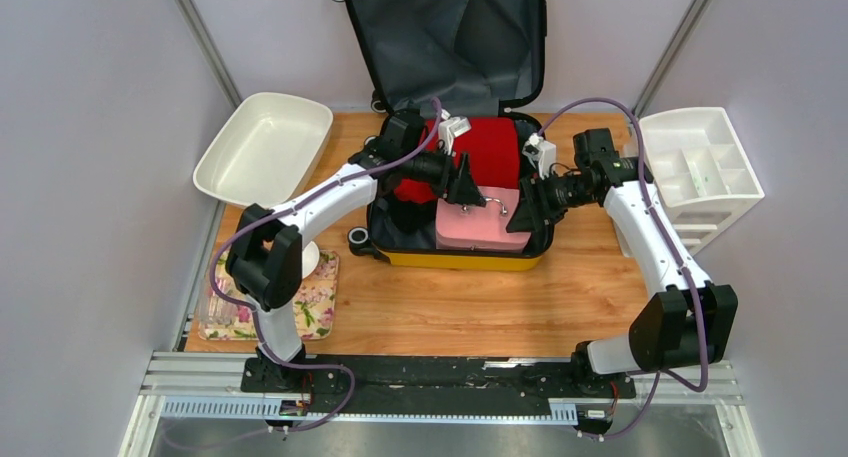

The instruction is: Open, take out, and arrange the luggage

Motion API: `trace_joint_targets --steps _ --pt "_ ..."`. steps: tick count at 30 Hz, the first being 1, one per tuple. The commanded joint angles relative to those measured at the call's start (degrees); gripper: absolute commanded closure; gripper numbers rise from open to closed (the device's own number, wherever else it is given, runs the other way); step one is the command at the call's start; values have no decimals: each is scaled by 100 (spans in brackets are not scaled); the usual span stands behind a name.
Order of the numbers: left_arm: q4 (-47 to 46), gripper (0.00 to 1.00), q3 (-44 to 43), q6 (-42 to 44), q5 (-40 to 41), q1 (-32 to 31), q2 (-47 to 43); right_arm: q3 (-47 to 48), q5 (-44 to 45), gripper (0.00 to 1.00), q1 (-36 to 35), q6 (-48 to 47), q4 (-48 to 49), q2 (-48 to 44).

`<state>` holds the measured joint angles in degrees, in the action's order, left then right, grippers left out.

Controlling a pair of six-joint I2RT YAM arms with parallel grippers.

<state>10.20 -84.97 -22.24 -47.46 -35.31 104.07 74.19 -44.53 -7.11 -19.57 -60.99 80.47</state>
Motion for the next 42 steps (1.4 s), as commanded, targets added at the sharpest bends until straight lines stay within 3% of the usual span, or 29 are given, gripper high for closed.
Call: trace_joint_targets --steps 1,10,15,24,29,35,42 --pt "255 20 -301 229 -121 -90 113 78 173 35 -27 -126 -150 -5" --pt "-174 32 -170 212 -1124 -389 -386 122 156 34 -27 -134 -167 101" --pt "-510 35 138 237 -1186 -415 -782 122 112 33 -18 -205 -167 31" --pt "-360 32 577 546 -1345 -310 -1511 174 6 31 -36 -933 166 -408" --pt "-466 27 1226 378 -1345 357 -2074 280 181 22 -219 -1662 553 -690" --pt "-70 26 2105 975 -1064 876 -3023 578 534 21 -756 -2183 667 -392" --pt "-141 24 2634 993 -923 885 -3665 983 656 21 -1011 -2445 747 258"
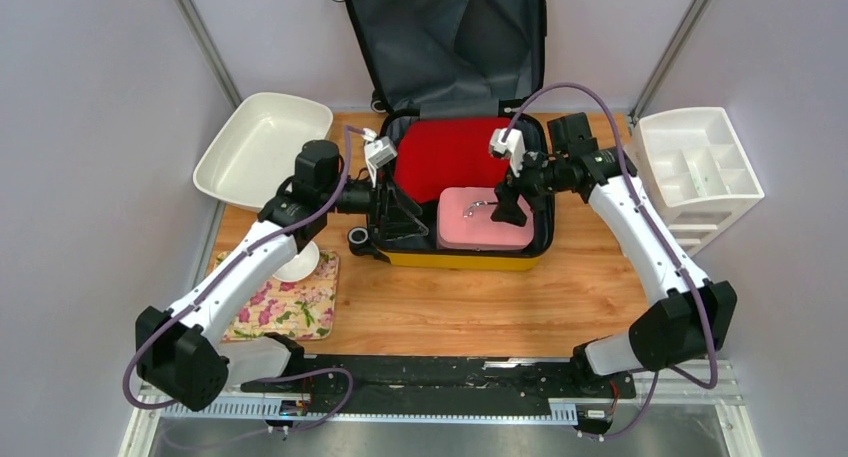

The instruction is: Open, take out, and arrange the luggage

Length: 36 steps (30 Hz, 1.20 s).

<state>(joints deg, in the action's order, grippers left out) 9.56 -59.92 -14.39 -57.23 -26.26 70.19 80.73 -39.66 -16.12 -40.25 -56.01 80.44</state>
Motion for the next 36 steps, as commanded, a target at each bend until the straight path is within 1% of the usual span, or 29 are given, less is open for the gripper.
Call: trace_joint_targets --steps 1,4,6,10,11,13,14,16,17,19,20,21,25,30,33,36 --pt "-95 24 165 209 46 -19 -313 373 178 21 -137 -483 240 322" --pt "-147 23 323 165 46 -19 -375 566 143 21 -233 -615 56 516" --pt "-183 23 393 165 63 -19 -427 672 46 24 -269 -695 -147 586" --pt "-323 23 586 95 89 -19 -515 558 -7 35 -374 -774 -244 525" --pt "-323 23 604 95 98 -28 -524 532 37 41 -392 -783 -244 507" --pt "-306 23 622 121 125 -19 -551 479 81 49 -436 -800 -244 455" --pt "-288 23 613 138 125 -19 -551 479 90 56 -445 -783 -244 455" --pt "-236 23 596 173 160 -11 -559 496 134 62 -453 -721 -253 411" --pt "-218 23 596 191 160 -19 -559 540 177 72 -453 -695 -279 393" --pt "-192 23 604 209 195 -2 -559 610 187 82 -453 -660 -340 341" --pt "-183 23 613 209 212 -11 -568 689 230 96 -453 -607 -349 306" --pt "-183 23 622 200 230 7 -586 733 257 100 -453 -537 -358 288" --pt "-209 23 648 156 283 42 -647 936 397 100 -453 -230 -306 7" --pt "-165 22 631 147 309 86 -726 1532 678 100 -436 78 -393 -380" --pt "-104 22 596 182 353 95 -788 1988 1029 100 -410 184 -752 -485" --pt "-78 22 604 217 414 112 -876 2192 1337 100 -261 114 -1254 -661"
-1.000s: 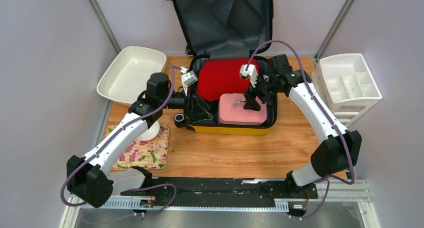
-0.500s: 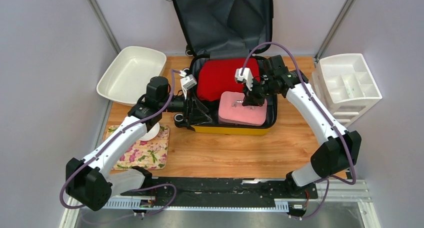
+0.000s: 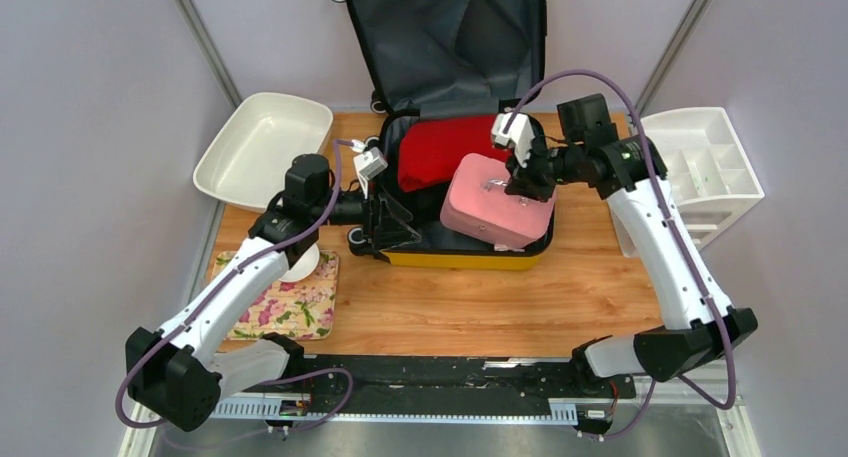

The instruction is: Open, take out, and arrange the luggage

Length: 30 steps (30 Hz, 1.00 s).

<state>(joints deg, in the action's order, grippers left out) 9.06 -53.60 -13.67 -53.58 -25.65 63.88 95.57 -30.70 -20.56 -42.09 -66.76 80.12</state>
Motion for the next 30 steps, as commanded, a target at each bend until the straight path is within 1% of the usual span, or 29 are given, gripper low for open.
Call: trace_joint_targets --steps 1,5,8,10,15,17,19,20,21,23,24,27,28,30 --pt "-1 22 -27 154 58 51 -270 709 529 100 297 297 -388 -698" --pt "26 22 8 189 146 51 -411 419 977 100 754 464 -838 -1076" --pt "-1 21 61 163 164 51 -481 16 996 100 1237 570 -961 -1480" --pt "-18 21 87 163 155 51 -508 -169 925 100 1570 465 -1075 -1700" --pt "-18 21 113 198 164 51 -596 -1004 1539 100 2002 158 -1339 -2403" --pt "-27 21 113 198 173 42 -604 -1285 1829 100 2353 104 -1392 -2544" --pt "-53 21 140 181 173 51 -622 -1593 1892 100 2810 60 -1497 -2641" --pt "-106 21 157 181 173 43 -648 -1672 1883 100 2994 17 -1498 -2668" --pt "-115 21 175 155 164 51 -657 -1830 1848 100 3362 -27 -1498 -2703" --pt "-132 21 184 154 164 51 -683 -1980 1770 100 3715 -202 -1489 -2729" --pt "-133 21 210 154 164 51 -684 -2033 1743 100 4047 -273 -1489 -2738" --pt "-133 21 236 198 164 42 -710 -2288 1655 100 4498 -545 -1463 -2712" --pt "-141 21 245 198 173 51 -719 -2358 1620 100 4786 -607 -1445 -2668" --pt "-150 21 289 233 199 51 -736 -2237 1322 100 5069 -826 -1515 -2580"
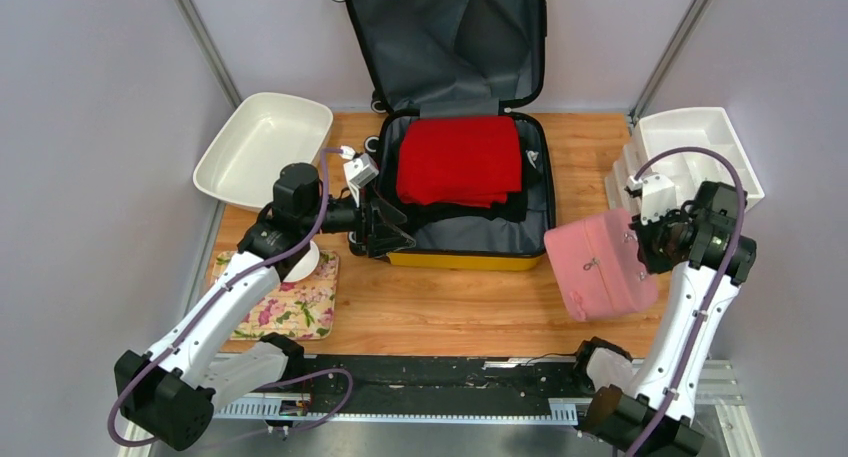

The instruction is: Open, take out, and arrange the luggage

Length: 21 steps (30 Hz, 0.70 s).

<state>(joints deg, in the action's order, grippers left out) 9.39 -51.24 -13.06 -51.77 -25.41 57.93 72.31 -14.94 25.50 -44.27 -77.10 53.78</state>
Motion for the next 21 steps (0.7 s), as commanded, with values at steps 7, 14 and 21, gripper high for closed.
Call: trace_joint_targets --steps 7,14,21 --pt "-262 21 159 163 26 27 -151 1644 -1494 100 702 -259 -1412 299" --pt "-288 20 158 198 44 27 -142 1216 -573 100 931 -486 -1220 300" --pt "-280 20 132 199 44 27 -124 513 -238 100 1220 -644 -930 212"
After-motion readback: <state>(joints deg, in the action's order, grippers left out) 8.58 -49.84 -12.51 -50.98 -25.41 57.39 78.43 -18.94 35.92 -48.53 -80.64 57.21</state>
